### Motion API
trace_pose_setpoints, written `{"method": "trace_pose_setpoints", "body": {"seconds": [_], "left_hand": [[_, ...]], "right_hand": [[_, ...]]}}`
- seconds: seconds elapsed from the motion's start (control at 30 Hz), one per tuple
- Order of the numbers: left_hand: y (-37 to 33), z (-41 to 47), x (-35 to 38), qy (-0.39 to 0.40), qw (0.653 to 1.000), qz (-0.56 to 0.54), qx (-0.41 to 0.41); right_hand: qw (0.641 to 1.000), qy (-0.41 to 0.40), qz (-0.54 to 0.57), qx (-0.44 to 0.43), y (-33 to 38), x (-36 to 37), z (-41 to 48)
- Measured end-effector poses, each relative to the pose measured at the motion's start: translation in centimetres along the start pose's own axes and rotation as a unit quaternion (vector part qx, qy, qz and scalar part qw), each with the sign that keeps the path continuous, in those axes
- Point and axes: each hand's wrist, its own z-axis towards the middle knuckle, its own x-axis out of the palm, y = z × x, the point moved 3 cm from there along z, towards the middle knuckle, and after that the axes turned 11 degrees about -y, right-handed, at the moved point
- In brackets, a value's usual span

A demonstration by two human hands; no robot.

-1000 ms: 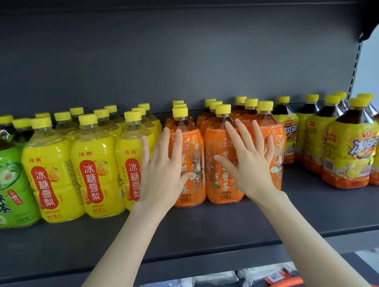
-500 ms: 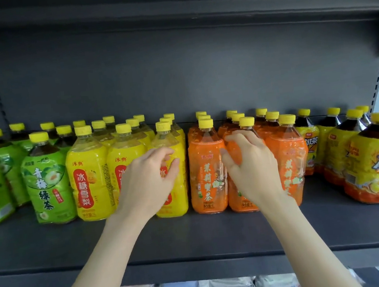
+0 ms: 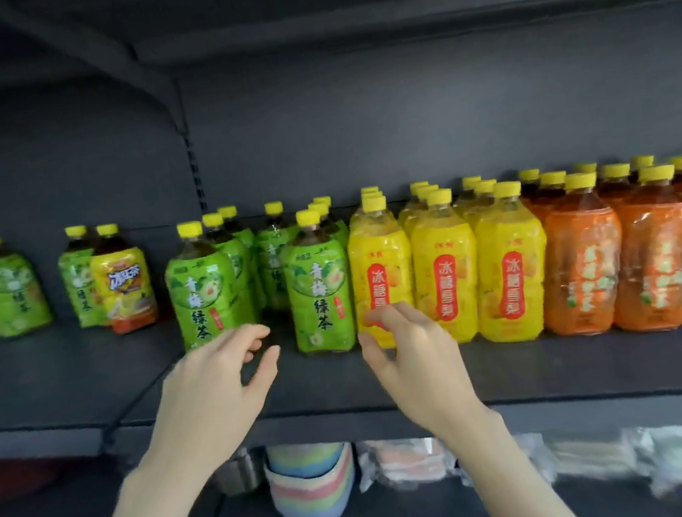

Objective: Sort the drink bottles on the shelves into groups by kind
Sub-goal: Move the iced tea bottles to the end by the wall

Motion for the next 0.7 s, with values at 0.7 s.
{"method": "trace_pose_setpoints", "body": {"seconds": [0.7], "left_hand": [[31.3, 5.8, -4.5, -0.013, 0.995, 0.063, -0.078]], "right_hand": [[0.994, 0.054, 0.084, -0.046, 18.9, 26.9, 7.0]]}}
